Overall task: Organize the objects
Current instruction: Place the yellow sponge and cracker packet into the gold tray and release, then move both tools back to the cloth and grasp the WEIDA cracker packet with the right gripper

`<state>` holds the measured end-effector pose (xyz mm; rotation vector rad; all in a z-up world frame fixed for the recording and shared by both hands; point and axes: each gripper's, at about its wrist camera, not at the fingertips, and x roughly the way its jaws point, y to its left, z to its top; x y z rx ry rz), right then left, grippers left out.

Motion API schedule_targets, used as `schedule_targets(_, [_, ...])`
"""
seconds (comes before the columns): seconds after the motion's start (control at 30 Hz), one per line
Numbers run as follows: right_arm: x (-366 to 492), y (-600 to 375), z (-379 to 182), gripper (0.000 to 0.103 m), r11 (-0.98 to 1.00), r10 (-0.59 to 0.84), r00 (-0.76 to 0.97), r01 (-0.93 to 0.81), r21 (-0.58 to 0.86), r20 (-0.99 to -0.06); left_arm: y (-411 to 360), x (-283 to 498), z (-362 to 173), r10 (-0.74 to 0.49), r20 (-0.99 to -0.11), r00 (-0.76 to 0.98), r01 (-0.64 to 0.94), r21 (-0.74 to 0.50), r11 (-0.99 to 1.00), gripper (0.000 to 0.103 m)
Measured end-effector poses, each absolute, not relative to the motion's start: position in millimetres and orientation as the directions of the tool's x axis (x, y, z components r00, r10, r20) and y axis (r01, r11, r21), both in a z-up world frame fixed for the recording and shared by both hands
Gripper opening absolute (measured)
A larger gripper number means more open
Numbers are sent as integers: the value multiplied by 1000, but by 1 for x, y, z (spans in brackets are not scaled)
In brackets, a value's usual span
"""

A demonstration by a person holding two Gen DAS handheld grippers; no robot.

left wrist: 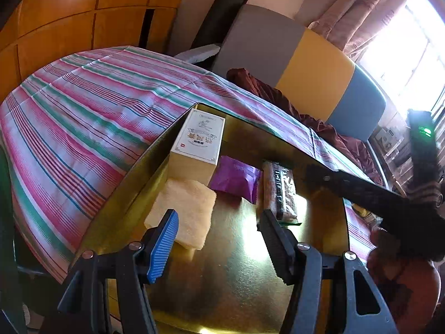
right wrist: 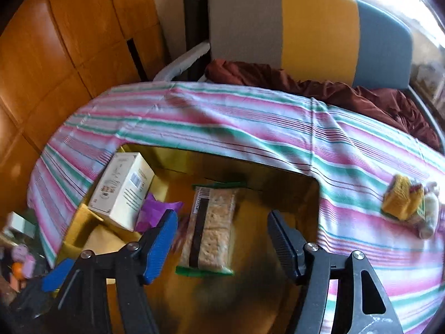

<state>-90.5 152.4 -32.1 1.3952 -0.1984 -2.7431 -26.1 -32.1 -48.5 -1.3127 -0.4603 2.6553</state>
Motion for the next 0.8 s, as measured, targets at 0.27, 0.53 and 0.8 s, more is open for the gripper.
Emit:
schedule_targets(0.27, [-51, 185, -13, 75, -990, -93, -645, -20, 138, -758, -17, -21, -48, 317, -743, -589, -60, -351, -935, 62])
schedule_targets(0.53, [-10, 235, -16, 77, -989, -12, -653, -105, 106, -757, 13, -9, -40, 397, -722, -567, -184, -359, -915, 62])
schedule_targets(0.8, [32, 289, -46, 78, -978, 74, -604, -200, 61, -794, 56, 11, -43, 446, -738, -507, -322, -318, -892, 62])
